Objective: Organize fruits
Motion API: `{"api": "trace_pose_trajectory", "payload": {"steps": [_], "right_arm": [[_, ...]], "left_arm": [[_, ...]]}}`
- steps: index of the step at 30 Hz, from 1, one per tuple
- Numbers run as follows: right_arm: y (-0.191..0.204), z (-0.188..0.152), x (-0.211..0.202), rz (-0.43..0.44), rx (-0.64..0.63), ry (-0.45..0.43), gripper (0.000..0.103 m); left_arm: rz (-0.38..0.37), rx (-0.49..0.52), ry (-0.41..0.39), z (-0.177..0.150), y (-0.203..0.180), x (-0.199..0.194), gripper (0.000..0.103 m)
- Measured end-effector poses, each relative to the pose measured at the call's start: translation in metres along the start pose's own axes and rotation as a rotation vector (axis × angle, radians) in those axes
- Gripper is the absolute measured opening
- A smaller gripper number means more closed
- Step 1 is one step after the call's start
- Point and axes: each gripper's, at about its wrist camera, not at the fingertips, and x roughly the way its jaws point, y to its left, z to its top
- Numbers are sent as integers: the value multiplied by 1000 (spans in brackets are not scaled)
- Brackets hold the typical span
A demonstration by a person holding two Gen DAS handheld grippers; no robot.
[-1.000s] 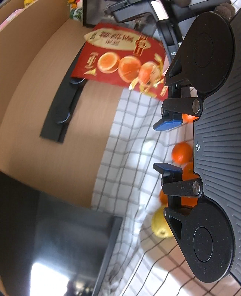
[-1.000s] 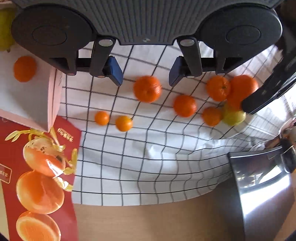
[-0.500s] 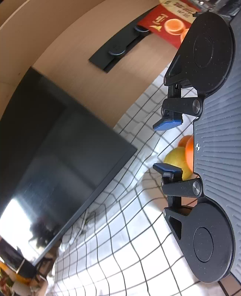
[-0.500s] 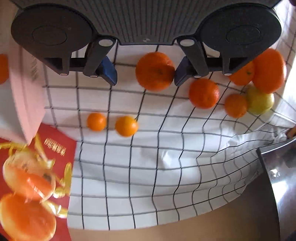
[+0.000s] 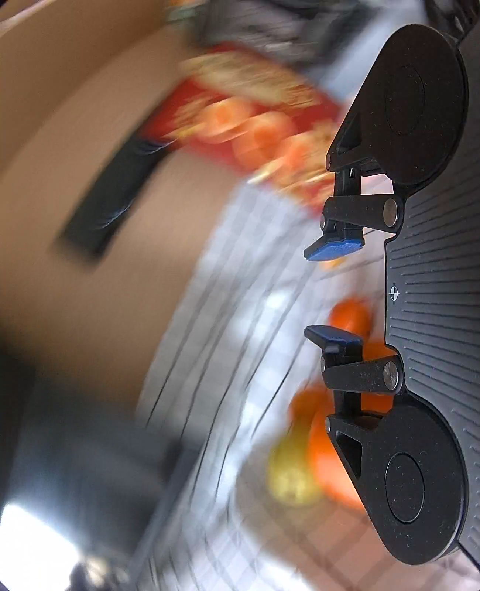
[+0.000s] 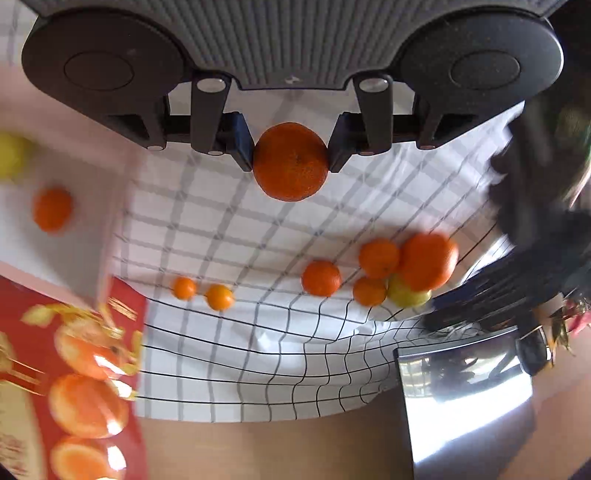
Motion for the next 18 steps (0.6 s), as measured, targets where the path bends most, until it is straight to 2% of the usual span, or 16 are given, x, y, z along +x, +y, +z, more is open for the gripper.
{"api": "trace_pose_trajectory", "payload": {"steps": [1, 3, 5, 8, 11, 14, 18], "right_arm": [[-3, -10, -12, -10, -4, -12, 43], [-6, -27, -29, -45, -16, -38, 43], [-9, -40, -41, -95, -34, -61, 43], [-18, -51, -48, -126, -36, -78, 43], [-31, -56, -43, -121, -10, -72, 43], [-41, -65, -35, -114, 23, -73, 43], [-59, -71, -29, -59, 103, -100, 43]], "left_arm": [[11, 74, 42, -2, -19, 12, 43], [61, 171, 67, -5, -47, 29, 43], [59, 219, 87, -3, -67, 44, 43], [40, 274, 142, 10, -85, 79, 43], [39, 262, 263, 19, -88, 131, 44], [102, 225, 318, 21, -79, 171, 43], [96, 155, 382, 12, -70, 201, 43]]}}
